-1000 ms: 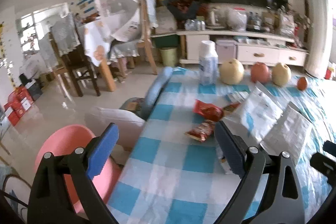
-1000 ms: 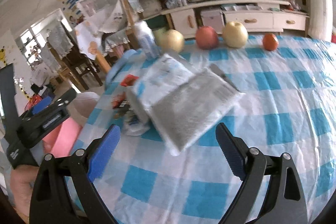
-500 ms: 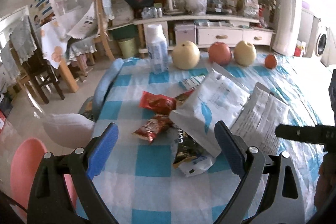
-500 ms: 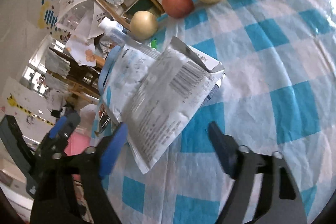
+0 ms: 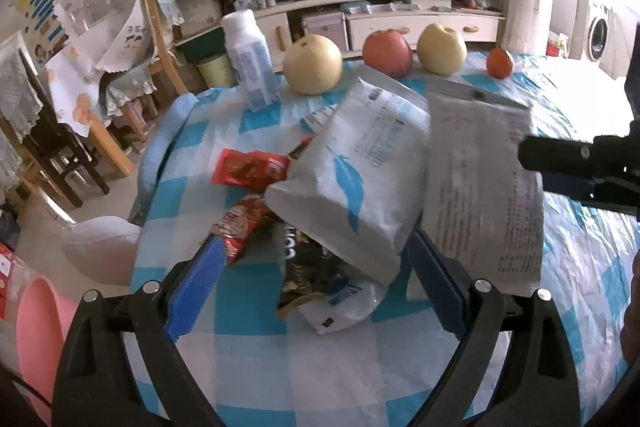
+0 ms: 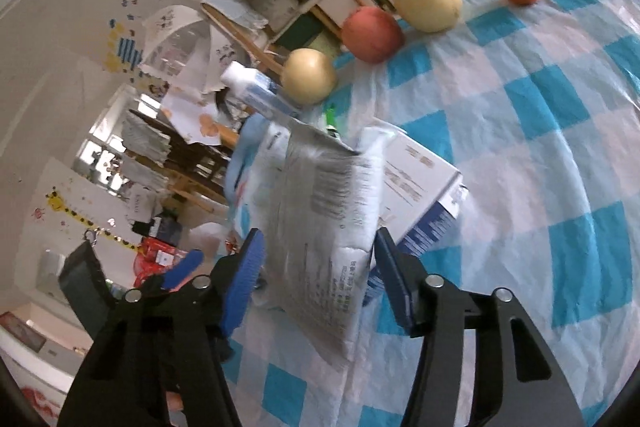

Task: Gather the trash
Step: 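Grasp the white printed paper packet with the right tool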

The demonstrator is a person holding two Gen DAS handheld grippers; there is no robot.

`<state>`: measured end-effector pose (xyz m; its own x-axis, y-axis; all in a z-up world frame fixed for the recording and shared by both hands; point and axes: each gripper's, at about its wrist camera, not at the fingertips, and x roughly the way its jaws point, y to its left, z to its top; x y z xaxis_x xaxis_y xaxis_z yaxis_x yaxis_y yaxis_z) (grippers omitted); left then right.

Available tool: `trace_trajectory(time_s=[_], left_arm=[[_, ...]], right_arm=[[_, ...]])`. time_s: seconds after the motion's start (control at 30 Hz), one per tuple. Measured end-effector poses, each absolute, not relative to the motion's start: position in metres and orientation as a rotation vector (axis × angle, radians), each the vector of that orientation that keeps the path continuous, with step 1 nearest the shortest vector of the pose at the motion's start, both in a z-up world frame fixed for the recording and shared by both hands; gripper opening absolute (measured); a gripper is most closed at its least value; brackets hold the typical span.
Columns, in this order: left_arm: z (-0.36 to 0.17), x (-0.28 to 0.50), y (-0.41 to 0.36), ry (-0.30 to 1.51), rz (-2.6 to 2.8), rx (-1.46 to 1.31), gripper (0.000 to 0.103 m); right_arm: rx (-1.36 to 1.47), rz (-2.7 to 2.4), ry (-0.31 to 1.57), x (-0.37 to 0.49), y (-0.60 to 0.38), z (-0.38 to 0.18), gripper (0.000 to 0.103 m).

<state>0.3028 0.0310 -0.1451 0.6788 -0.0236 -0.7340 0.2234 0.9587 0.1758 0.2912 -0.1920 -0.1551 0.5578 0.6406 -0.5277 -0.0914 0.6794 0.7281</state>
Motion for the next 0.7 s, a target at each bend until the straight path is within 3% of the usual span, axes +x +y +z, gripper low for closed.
trace_trajectory(time_s=[0.47,0.5,0.57,0.7], left_arm=[[-0.16,0.306,0.019,0.857,-0.17,0.285,0.093],[-0.16,0.305,0.018,0.857,-0.173,0.288,0.093],[-0.16,0.305,0.016,0.857,-0.173,0.297,0.093],[-0.158,0.305,0.016,0.847,-0.184,0.299,0.093]], right_arm=[[0.496,0.482,0.906,0.296,-0.157,-0.155,0.059],[0.479,0.486,0.906,0.295,-0.155,-0.154,0.057],[0.427,0.472,0.909,0.293,-0.153,-0.154,0.037],[0.403,0.493,0.904,0.289,-0.155,-0.153,0.027]])
